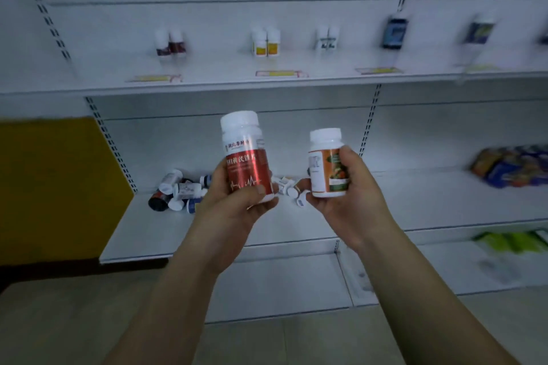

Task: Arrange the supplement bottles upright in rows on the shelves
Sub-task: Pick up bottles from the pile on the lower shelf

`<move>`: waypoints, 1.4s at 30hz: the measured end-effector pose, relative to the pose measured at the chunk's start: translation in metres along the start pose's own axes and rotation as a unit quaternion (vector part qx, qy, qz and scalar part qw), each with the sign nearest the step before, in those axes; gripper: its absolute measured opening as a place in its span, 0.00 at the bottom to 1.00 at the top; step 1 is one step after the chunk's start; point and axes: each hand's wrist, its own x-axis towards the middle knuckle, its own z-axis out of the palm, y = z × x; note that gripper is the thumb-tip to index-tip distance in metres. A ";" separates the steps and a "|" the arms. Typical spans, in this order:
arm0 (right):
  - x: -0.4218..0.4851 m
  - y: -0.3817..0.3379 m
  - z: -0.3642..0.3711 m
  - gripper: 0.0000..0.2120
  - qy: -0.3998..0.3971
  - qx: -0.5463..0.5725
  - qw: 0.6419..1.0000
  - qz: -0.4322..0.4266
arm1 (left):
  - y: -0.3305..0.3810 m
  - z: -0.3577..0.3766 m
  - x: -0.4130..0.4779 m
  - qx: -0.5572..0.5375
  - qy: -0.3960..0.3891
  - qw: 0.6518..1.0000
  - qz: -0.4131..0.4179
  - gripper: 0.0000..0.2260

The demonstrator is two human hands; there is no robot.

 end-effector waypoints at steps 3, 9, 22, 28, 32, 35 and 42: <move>-0.008 -0.037 -0.008 0.18 0.029 0.004 0.999 -0.034 | 0.013 0.032 0.006 -0.037 -0.036 0.999 -0.008 0.27; -0.019 -0.119 -0.051 0.13 0.078 -0.025 0.991 -0.102 | 0.014 0.121 0.031 0.002 -0.084 0.996 -0.006 0.17; -0.078 -0.325 -0.235 0.20 0.197 -0.127 0.948 -0.217 | -0.088 0.398 0.087 -0.012 -0.228 0.973 -0.016 0.28; -0.082 -0.381 -0.299 0.15 0.228 -0.122 0.936 -0.238 | -0.128 0.474 0.108 -0.032 -0.281 0.957 -0.065 0.27; -0.058 -0.398 -0.332 0.16 0.243 -0.125 0.934 -0.231 | -0.148 0.501 0.138 -0.026 -0.296 0.951 -0.080 0.26; -0.034 -0.407 -0.356 0.17 0.255 -0.141 0.932 -0.214 | -0.167 0.519 0.169 -0.031 -0.303 0.948 -0.090 0.24; 0.037 -0.458 -0.409 0.16 0.283 -0.169 0.918 -0.219 | -0.206 0.569 0.256 -0.046 -0.300 0.947 -0.105 0.18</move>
